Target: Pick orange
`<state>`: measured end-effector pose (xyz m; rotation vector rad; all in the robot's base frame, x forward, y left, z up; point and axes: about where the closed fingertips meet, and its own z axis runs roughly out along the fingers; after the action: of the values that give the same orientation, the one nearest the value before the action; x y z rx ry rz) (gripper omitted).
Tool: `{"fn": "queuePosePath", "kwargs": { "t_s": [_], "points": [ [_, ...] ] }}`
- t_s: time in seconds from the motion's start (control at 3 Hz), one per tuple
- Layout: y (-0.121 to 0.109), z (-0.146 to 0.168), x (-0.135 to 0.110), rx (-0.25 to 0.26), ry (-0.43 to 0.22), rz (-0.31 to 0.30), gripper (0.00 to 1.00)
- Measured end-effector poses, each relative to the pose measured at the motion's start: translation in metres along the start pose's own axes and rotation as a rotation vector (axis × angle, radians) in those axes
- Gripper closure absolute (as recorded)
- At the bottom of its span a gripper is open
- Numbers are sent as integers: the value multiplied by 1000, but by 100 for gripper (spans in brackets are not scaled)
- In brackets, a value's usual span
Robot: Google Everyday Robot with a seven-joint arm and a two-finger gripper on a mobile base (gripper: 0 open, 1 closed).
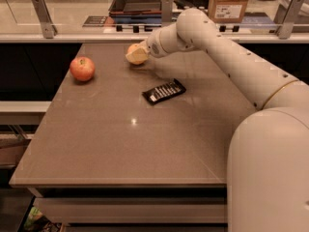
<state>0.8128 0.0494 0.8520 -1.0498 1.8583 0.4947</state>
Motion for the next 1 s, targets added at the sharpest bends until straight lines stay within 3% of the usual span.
{"fn": "queuePosePath", "kwargs": {
  "t_s": [0.33,0.67,1.0],
  "points": [
    [2,3,1,-5,1,0,87],
    [4,6,1,-9,3,0,100],
    [4,6,1,-9,3,0,100]
  ]
}}
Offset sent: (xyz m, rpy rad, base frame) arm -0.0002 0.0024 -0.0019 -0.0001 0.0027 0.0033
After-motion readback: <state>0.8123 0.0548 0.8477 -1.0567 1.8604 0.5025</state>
